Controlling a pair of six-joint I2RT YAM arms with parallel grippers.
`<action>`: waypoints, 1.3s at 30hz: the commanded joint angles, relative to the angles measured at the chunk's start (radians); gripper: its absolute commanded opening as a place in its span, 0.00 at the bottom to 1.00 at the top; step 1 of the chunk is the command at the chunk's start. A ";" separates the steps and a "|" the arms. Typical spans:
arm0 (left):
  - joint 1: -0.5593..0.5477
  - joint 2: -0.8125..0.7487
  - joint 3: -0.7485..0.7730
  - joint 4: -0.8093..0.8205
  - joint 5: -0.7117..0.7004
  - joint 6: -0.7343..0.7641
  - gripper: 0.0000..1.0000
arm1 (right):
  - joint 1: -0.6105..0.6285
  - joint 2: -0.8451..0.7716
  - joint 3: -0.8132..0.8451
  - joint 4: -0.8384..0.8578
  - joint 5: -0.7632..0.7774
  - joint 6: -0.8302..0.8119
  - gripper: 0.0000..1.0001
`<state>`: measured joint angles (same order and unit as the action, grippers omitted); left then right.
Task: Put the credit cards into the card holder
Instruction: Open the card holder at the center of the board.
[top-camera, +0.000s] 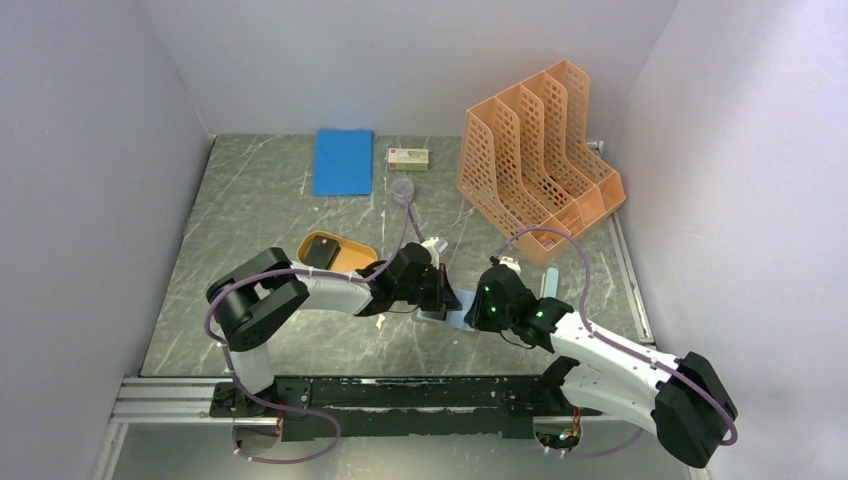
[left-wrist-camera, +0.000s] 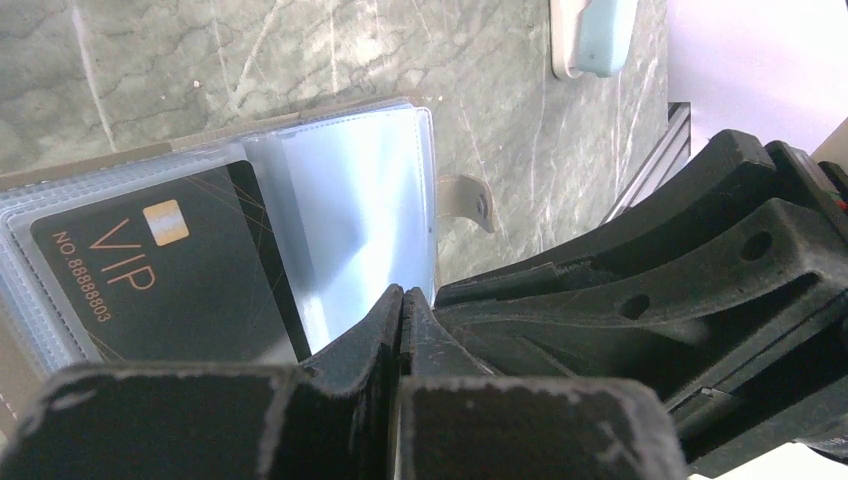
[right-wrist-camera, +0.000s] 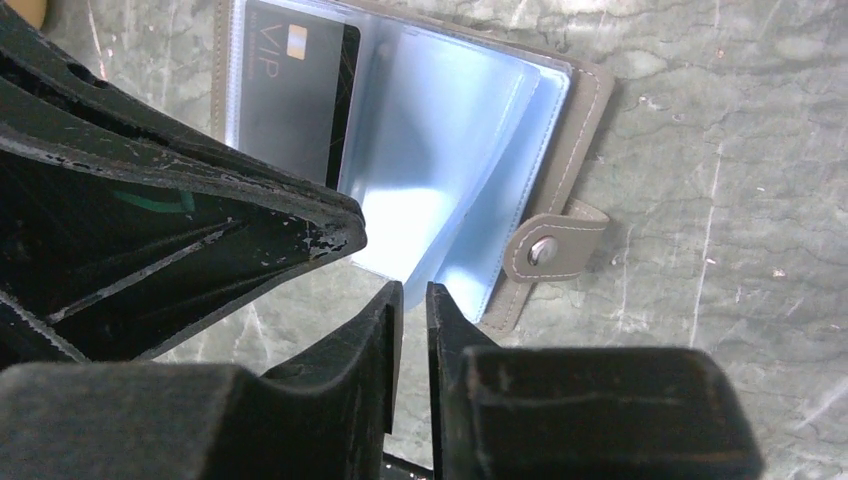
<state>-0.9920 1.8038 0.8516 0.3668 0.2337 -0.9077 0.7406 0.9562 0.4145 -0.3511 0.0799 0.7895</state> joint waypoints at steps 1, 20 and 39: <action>-0.005 -0.004 0.006 -0.006 -0.024 0.015 0.05 | -0.005 0.011 0.007 -0.023 0.027 0.010 0.16; -0.012 -0.052 0.030 -0.097 -0.075 0.107 0.16 | -0.005 0.036 0.010 -0.017 0.038 0.024 0.00; -0.055 -0.025 0.081 -0.221 -0.198 0.209 0.40 | -0.007 -0.061 -0.021 0.070 -0.005 0.070 0.00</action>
<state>-1.0424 1.7809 0.8951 0.1703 0.0845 -0.7197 0.7403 0.9131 0.4015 -0.3031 0.0708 0.8505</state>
